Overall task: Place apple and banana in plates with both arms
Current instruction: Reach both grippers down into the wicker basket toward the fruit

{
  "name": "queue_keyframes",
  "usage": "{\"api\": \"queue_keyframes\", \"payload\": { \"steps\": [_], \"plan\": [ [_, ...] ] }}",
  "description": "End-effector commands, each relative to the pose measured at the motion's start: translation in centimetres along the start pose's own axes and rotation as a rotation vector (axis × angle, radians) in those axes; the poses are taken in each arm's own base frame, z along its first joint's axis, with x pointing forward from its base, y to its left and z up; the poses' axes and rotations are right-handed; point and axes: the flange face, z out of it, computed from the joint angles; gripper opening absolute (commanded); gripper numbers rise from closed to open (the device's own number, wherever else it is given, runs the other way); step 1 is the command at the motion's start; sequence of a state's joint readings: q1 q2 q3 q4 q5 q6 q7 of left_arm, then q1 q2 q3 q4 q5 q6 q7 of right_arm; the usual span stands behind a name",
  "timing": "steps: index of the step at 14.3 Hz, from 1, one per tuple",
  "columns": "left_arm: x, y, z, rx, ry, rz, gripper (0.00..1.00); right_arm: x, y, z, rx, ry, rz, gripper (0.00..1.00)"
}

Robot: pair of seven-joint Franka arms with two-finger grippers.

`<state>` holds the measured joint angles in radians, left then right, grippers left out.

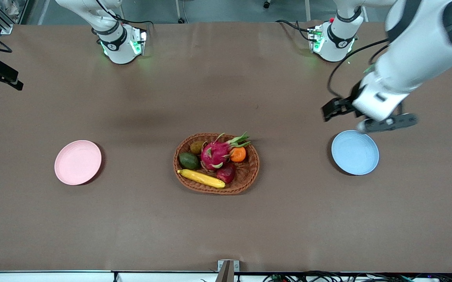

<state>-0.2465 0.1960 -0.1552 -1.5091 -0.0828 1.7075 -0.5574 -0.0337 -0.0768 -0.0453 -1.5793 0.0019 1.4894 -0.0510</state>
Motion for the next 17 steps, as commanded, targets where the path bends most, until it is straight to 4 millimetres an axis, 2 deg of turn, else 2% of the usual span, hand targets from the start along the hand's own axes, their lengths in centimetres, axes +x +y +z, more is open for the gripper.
{"api": "queue_keyframes", "payload": {
  "steps": [1,3,4,5,7,8,9,10,12,13,14,17],
  "plan": [
    [1.3,5.2,4.8,-0.036,0.013,-0.053,1.0,2.5,1.5,2.4,-0.006,0.016,0.006,1.0],
    [1.8,8.0,8.4,-0.075,0.035,-0.116,1.0,4.5,2.7,5.7,-0.004,-0.027,0.026,1.0],
    [2.0,9.6,10.1,-0.102,0.056,-0.15,1.0,5.7,3.5,8.0,-0.001,-0.056,0.038,1.0],
    [2.0,11.1,12.1,-0.128,0.071,-0.18,1.0,6.4,3.8,9.2,-0.002,-0.07,0.041,1.0],
    [2.4,13.0,15.4,-0.172,0.1,-0.206,1.0,6.9,3.3,9.8,-0.004,-0.062,0.046,1.0],
    [2.7,13.6,16.7,-0.194,0.115,-0.211,1.0,7.4,2.8,10.7,-0.003,-0.06,0.074,1.0],
    [2.4,14.9,18.5,-0.218,0.125,-0.207,1.0,8.2,2.1,12.2,0.008,-0.06,0.178,1.0],
    [2.5,15.6,20.1,-0.237,0.137,-0.213,1.0,9.1,0.8,13.5,0.006,-0.061,0.258,1.0],
    [1.7,17.4,23.4,-0.263,0.148,-0.202,1.0,10.3,-4.1,15.4,-0.004,-0.057,0.393,1.0],
    [1.8,18.0,24.4,-0.282,0.16,-0.199,1.0,10.7,-6.8,16.5,-0.009,-0.058,0.476,1.0],
    [1.0,19.0,25.8,-0.284,0.157,-0.182,1.0,11.0,-9.2,17.4,-0.016,-0.057,0.539,1.0],
    [0.0,20.1,29.4,-0.282,0.147,-0.161,1.0,11.4,-16.7,20.9,-0.028,-0.048,0.715,1.0]
  ]
}}
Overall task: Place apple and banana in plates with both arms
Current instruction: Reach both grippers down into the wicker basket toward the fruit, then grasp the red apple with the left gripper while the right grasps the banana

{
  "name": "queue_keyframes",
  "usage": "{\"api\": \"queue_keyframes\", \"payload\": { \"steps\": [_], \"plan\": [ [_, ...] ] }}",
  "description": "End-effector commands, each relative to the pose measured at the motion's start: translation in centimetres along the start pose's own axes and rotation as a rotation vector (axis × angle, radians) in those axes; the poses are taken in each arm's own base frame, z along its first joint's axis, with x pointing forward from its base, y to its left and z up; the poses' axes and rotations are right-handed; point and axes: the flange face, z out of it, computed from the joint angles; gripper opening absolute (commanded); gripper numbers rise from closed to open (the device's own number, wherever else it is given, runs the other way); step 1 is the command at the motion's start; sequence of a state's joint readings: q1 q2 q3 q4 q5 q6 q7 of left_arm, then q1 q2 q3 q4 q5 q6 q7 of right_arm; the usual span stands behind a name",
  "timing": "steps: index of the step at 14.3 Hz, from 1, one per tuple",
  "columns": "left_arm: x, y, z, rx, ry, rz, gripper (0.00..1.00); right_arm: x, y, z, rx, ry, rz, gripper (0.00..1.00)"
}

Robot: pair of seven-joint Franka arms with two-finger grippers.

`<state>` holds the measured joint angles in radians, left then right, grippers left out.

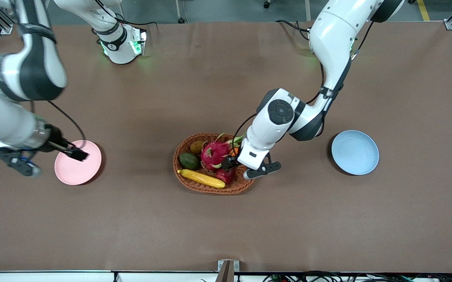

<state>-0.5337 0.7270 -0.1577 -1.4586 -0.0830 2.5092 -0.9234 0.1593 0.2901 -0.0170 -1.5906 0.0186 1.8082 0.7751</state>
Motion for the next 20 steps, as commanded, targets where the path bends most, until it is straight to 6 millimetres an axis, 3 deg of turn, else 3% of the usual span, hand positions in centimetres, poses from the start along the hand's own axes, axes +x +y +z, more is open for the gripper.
{"api": "queue_keyframes", "payload": {
  "steps": [1,4,7,13,18,20],
  "plan": [
    [-1.0,0.6,2.6,-0.011,-0.009,0.007,1.0,-2.6,-4.2,2.3,0.005,0.013,0.145,1.0],
    [-2.1,0.1,4.8,0.018,-0.025,0.026,1.0,-5.1,-7.9,3.8,0.034,0.033,0.284,1.0],
    [-2.1,0.2,5.5,0.008,-0.015,0.039,1.0,-7.6,-11.0,6.1,0.041,0.036,0.383,1.0],
    [-1.1,0.2,7.2,-0.026,0.011,0.022,1.0,-9.2,-14.9,9.1,0.044,0.038,0.523,1.0],
    [-1.2,-0.2,8.5,-0.017,0.003,0.019,1.0,-12.2,-20.5,13.3,0.037,0.047,0.626,1.0],
    [-0.8,-0.1,8.7,-0.022,0.007,0.015,1.0,-12.4,-21.5,14.3,0.059,0.05,0.632,0.98]
  ]
}}
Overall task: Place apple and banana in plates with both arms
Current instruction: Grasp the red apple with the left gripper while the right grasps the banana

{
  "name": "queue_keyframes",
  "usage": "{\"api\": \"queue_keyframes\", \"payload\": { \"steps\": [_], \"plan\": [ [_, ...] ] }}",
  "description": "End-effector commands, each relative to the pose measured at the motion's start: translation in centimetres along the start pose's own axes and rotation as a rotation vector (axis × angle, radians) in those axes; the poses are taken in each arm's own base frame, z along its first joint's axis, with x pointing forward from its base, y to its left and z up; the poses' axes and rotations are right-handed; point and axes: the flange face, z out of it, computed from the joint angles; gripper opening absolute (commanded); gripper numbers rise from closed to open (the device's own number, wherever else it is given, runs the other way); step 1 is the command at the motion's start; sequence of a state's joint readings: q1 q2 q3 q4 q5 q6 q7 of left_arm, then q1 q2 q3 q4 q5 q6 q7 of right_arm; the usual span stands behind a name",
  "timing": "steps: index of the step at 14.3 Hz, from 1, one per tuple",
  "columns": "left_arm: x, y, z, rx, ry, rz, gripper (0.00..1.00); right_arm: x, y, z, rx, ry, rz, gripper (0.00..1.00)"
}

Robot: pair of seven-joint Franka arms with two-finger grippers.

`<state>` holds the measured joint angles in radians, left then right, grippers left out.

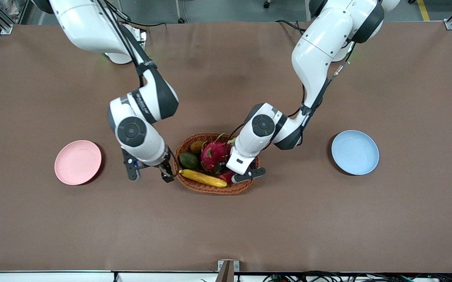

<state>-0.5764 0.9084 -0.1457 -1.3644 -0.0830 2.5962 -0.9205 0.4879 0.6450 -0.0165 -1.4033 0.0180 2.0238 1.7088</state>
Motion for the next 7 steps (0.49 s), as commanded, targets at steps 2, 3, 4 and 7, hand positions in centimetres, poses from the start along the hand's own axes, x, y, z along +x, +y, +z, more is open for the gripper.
{"api": "queue_keyframes", "payload": {
  "steps": [2,3,4,7],
  "plan": [
    [0.8,0.6,0.4,-0.022,0.019,0.003,1.0,-0.7,-1.7,1.5,0.043,0.003,0.027,0.92],
    [0.9,0.5,0.6,-0.027,0.024,0.001,1.0,-0.8,-1.7,1.9,0.038,0.006,0.017,0.86],
    [1.1,0.3,1.0,-0.035,0.031,-0.002,0.99,-0.7,-1.7,2.2,0.034,0.007,0.008,0.81],
    [1.1,0.1,1.5,-0.051,0.044,-0.006,0.59,-0.4,-1.8,3.6,0.023,0.009,-0.026,0.71]
  ]
}}
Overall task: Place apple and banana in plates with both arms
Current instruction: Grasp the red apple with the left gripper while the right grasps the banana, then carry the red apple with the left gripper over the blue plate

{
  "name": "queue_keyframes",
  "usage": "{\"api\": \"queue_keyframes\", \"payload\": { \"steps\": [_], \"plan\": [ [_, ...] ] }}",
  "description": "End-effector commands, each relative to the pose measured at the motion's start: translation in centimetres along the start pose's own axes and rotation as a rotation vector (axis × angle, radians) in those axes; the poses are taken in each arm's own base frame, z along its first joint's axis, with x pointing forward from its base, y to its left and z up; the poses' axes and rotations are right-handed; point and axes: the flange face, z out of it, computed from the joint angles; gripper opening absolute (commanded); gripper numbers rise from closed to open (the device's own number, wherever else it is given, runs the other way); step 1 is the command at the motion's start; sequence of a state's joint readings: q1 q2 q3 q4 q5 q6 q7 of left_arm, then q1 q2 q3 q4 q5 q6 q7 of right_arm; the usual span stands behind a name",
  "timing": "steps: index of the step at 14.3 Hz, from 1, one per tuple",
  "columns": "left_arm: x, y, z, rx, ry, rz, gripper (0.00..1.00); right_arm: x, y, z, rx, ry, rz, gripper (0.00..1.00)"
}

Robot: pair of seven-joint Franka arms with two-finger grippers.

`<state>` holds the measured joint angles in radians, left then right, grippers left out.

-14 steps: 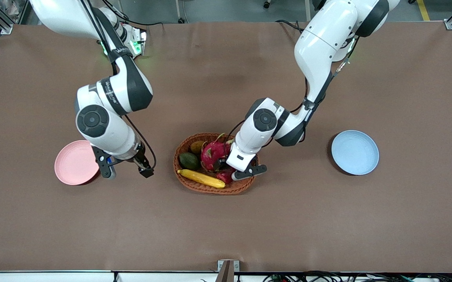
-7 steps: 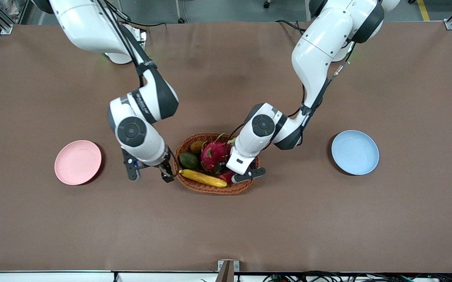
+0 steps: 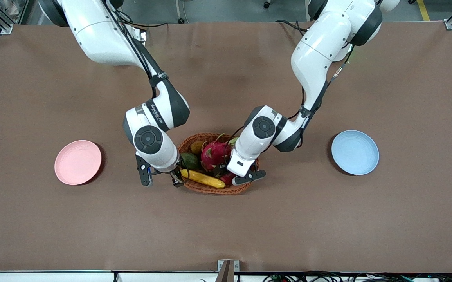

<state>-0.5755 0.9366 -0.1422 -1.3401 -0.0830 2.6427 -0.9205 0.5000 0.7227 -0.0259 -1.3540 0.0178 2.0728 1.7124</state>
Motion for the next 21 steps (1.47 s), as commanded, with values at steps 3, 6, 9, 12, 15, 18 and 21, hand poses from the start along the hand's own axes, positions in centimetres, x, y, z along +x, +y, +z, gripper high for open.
{"api": "queue_keyframes", "payload": {
  "steps": [3,6,9,12,15,18,21],
  "plan": [
    [0.2,0.4,0.5,-0.02,0.016,-0.004,0.46,-0.3,-0.5,1.6,0.016,0.001,-0.03,0.66],
    [0.5,1.3,-1.5,-0.018,0.014,0.001,0.46,-0.3,-0.5,1.8,0.015,0.003,-0.034,0.59],
    [1.1,2.2,-4.8,0.023,-0.014,0.008,0.46,-0.1,-0.5,1.9,0.014,0.004,-0.045,0.51],
    [1.6,2.8,-8.4,0.073,-0.046,0.01,0.46,-0.1,-0.1,2.5,-0.001,0.009,-0.068,0.5],
    [3.7,1.6,-13.1,0.149,-0.068,-0.004,0.47,-0.2,0.1,2.8,-0.012,0.01,-0.073,0.5],
    [6.2,-1.9,-17.7,0.248,-0.082,-0.007,0.47,-1.0,0.4,3.1,-0.024,0.013,-0.083,0.53],
    [9.5,-8.7,-22.1,0.304,-0.057,-0.048,0.47,-1.4,0.5,2.8,-0.025,0.013,-0.087,0.55]
  ]
}}
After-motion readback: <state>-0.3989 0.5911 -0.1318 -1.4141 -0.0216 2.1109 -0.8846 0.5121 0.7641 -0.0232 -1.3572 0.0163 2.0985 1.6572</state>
